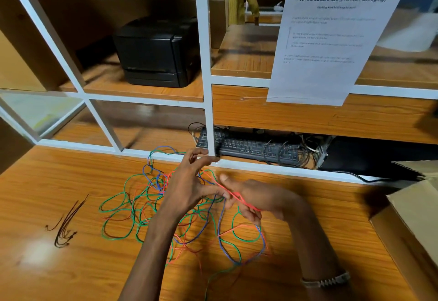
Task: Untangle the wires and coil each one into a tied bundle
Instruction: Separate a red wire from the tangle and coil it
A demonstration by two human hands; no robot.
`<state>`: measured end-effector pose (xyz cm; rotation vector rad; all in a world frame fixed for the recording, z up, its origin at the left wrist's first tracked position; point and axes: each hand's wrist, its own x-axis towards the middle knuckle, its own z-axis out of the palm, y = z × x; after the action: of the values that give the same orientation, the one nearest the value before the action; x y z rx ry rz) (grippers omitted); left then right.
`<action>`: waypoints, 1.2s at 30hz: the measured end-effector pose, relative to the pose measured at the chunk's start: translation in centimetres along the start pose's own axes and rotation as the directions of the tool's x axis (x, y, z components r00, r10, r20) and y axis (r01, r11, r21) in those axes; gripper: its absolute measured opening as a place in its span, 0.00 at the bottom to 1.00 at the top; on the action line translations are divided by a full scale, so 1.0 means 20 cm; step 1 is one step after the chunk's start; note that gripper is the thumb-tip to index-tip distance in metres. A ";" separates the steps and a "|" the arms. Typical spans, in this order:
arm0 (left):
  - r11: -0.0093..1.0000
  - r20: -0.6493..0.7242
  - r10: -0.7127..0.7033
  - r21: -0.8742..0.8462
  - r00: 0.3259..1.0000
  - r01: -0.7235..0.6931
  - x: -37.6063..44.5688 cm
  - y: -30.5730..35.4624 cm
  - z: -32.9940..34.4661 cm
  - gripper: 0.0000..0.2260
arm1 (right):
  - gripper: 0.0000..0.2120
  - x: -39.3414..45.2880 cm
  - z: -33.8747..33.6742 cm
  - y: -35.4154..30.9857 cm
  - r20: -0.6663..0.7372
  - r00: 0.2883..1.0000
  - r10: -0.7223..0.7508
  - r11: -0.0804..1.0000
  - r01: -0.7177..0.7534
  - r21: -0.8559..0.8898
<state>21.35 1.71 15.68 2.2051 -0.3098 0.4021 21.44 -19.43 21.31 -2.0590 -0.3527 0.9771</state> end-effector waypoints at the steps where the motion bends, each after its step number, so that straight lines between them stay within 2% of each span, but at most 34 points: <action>1: 1.000 0.030 0.002 -0.025 1.000 -0.001 -0.01 -0.01 0.00 0.39 | 0.37 0.00 0.00 0.01 0.061 0.998 -0.018 1.000 0.019 -0.009; 3: 0.999 0.071 0.001 -0.051 0.997 0.003 -0.02 -0.01 0.00 0.42 | 0.37 -0.02 -0.01 0.01 0.183 0.981 -0.065 0.998 0.068 -0.010; 5: 0.995 0.065 -0.036 -0.092 0.997 0.042 -0.02 -0.03 0.00 0.41 | 0.33 -0.06 -0.04 0.01 0.291 0.944 -0.155 0.988 0.152 0.034; 7: 0.990 0.035 -0.064 -0.125 0.997 0.068 -0.02 -0.04 0.01 0.36 | 0.31 -0.07 -0.06 0.03 0.352 0.874 -0.334 0.939 0.278 0.202; 9: 0.994 -0.017 -0.070 -0.087 0.997 0.069 -0.02 -0.03 0.02 0.28 | 0.30 -0.06 -0.06 0.07 0.284 0.789 -0.545 0.803 0.394 0.448; 11: 0.993 -0.090 -0.080 -0.089 0.993 0.072 -0.01 0.00 0.02 0.17 | 0.28 -0.05 -0.06 0.12 0.077 0.689 -0.721 0.549 0.500 0.669; 12: 0.991 -0.132 -0.095 -0.103 0.987 0.082 -0.01 0.01 0.02 0.12 | 0.31 -0.05 -0.06 0.13 -0.014 0.611 -0.791 0.389 0.521 0.760; 13: 0.990 -0.164 -0.103 -0.113 0.981 0.085 -0.01 0.02 0.03 0.08 | 0.33 -0.05 -0.08 0.13 -0.082 0.510 -0.856 0.207 0.485 0.849; 14: 0.991 -0.180 -0.099 -0.103 0.979 0.082 -0.01 0.03 0.04 0.05 | 0.33 -0.05 -0.09 0.13 -0.152 0.405 -0.902 0.017 0.385 0.923; 15: 0.994 -0.181 -0.084 -0.081 0.980 0.070 -0.01 0.04 0.05 0.04 | 0.33 -0.04 -0.11 0.11 -0.227 0.336 -0.914 -0.139 0.267 0.954; 17: 0.998 -0.166 -0.052 -0.055 0.985 0.043 -0.02 0.07 0.08 0.08 | 0.31 -0.03 -0.16 0.08 -0.397 0.306 -0.865 -0.368 0.149 0.918; 18: 0.997 -0.162 -0.040 -0.064 0.986 0.030 -0.02 0.08 0.10 0.09 | 0.28 -0.03 -0.19 0.08 -0.485 0.345 -0.803 -0.453 0.176 0.874; 19: 0.996 -0.153 -0.030 -0.090 0.988 0.016 -0.03 0.09 0.11 0.09 | 0.26 -0.03 -0.21 0.07 -0.569 0.420 -0.707 -0.506 0.262 0.822; 20: 0.994 -0.145 -0.012 -0.111 0.989 -0.005 -0.03 0.10 0.11 0.08 | 0.24 -0.04 -0.23 0.07 -0.639 0.513 -0.573 -0.499 0.400 0.769; 21: 0.992 -0.142 0.019 -0.121 0.990 -0.036 -0.03 0.11 0.11 0.07 | 0.23 -0.04 -0.25 0.06 -0.690 0.582 -0.430 -0.432 0.538 0.724; 22: 0.990 -0.145 0.059 -0.122 0.988 -0.077 -0.03 0.12 0.10 0.07 | 0.23 -0.03 -0.27 0.06 -0.726 0.613 -0.310 -0.333 0.645 0.687; 24: 0.981 -0.152 0.141 -0.110 0.978 -0.159 -0.03 0.16 0.08 0.05 | 0.24 0.02 -0.26 0.06 -0.760 0.625 -0.176 -0.073 0.762 0.644; 25: 0.978 -0.161 0.171 -0.093 0.972 -0.188 -0.02 0.19 0.07 0.04 | 0.24 0.04 -0.24 0.04 -0.757 0.634 -0.161 0.116 0.773 0.623; 27: 0.974 -0.207 0.202 -0.055 0.957 -0.218 -0.01 0.23 0.06 0.02 | 0.23 0.10 -0.18 0.06 -0.693 0.705 -0.151 0.548 0.643 0.535; 28: 0.974 -0.230 0.207 -0.046 0.951 -0.223 -0.01 0.23 0.05 0.01 | 0.24 0.12 -0.16 0.07 -0.624 0.768 -0.141 0.728 0.508 0.460; 29: 0.974 -0.236 0.204 -0.049 0.950 -0.221 0.00 0.22 0.04 0.01 | 0.23 0.12 -0.14 0.06 -0.517 0.845 -0.133 0.844 0.370 0.388; 31: 0.975 -0.215 0.192 -0.067 0.957 -0.211 -0.01 0.19 0.02 0.02 | 0.18 0.09 -0.10 0.02 -0.239 0.962 -0.134 0.945 0.196 0.260; 32: 0.975 -0.199 0.182 -0.090 0.963 -0.203 -0.01 0.17 0.02 0.02 | 0.21 0.07 -0.08 0.00 -0.128 0.981 -0.143 0.967 0.166 0.191; 34: 0.970 -0.167 0.134 -0.178 0.977 -0.164 -0.03 0.13 0.02 0.04 | 0.32 0.02 -0.06 -0.05 -0.041 0.991 -0.128 0.989 0.131 0.068; 36: 0.959 -0.137 0.056 -0.269 0.989 -0.092 -0.04 0.10 0.04 0.09 | 0.38 0.00 -0.06 -0.05 -0.028 0.990 -0.135 0.991 0.136 0.018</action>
<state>20.00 -0.16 16.26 1.8913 -0.3571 0.5082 22.39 -19.48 22.64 -2.0007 -0.4608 0.8670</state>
